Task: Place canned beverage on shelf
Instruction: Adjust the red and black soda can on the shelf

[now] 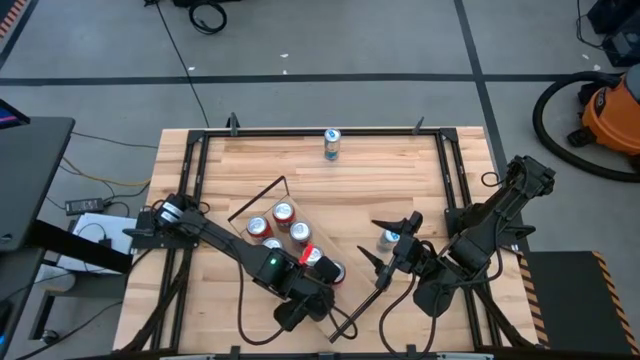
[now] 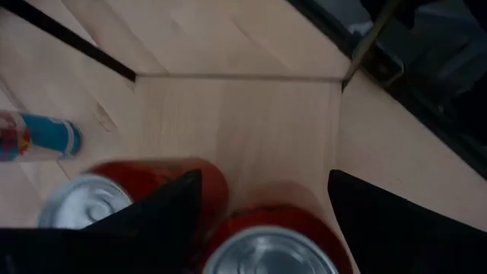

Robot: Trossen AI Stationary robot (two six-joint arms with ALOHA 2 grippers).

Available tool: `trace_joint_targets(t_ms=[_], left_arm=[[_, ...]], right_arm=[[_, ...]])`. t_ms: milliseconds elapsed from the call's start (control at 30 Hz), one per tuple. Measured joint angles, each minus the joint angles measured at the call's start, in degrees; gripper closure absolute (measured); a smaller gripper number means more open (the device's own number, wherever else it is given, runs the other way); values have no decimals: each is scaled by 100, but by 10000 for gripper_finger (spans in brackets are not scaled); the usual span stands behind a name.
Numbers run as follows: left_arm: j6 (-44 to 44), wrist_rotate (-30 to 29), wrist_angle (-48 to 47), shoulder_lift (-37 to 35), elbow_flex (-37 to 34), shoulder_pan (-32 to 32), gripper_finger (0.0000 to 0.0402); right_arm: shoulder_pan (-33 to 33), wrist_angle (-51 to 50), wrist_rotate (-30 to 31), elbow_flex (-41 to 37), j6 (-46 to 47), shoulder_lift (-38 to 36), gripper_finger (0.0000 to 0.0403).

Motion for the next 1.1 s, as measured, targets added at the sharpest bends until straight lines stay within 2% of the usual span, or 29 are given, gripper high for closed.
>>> trace_joint_targets(t_ms=[233,433,600,833,1100], left_arm=[[24,-5,487,-15,7,-1,106],[187,-517,1112,-15,16,51,106],[335,-579,1402,5,18,198,106],[142,-166,1610,12,18,557,106],[-222,1019,1639,14,18,997,106]], right_arm=[[0,2,-15,0,-22,0,72],[0,4,-17,0,-44,0,72],[0,28,-17,0,-115,0,72],[0,43,-17,0,-184,0,72],[-2,42,-12,0,-289,0,72]])
